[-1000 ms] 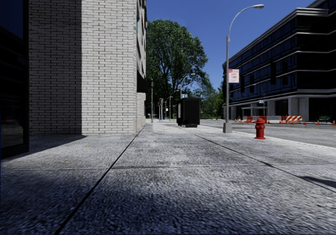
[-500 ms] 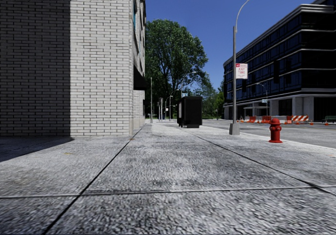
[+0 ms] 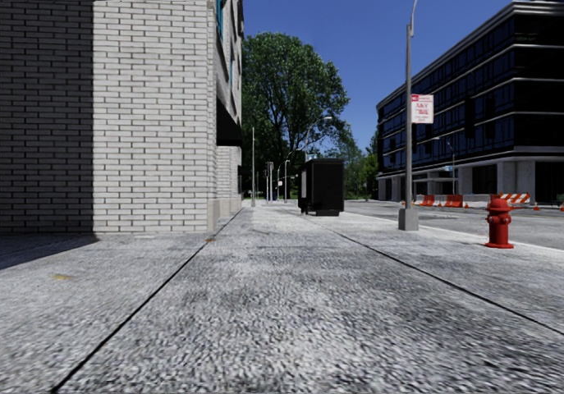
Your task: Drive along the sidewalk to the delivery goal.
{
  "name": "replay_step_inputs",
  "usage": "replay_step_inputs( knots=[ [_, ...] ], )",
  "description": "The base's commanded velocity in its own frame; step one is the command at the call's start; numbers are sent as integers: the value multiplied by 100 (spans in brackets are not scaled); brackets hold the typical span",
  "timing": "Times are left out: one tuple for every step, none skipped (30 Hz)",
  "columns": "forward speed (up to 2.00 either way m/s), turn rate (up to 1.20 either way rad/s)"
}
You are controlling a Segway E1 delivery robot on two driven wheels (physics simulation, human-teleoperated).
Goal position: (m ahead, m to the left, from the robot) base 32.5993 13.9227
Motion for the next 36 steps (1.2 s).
replay_step_inputs(
  knots=[
    [200, 0],
    [200, 0],
    [200, 0],
    [200, 0],
    [200, 0],
    [200, 0],
    [200, 0],
    [200, 0],
    [200, 0],
    [200, 0],
    [200, 0],
    [200, 2],
    [200, 13],
    [200, 17],
    [200, 17],
    [200, 18],
    [200, 19],
    [200, 19],
    [200, 19],
    [200, 19],
    [200, 19],
    [200, 19],
    [200, 19],
    [200, 19],
    [200, 19],
    [200, 19],
    [200, 19],
    [200, 19],
    [200, 19],
    [200, 19],
    [200, 19],
    [200, 19],
    [200, 19],
    [200, 19],
    [200, 19],
    [200, 19]
  ],
)
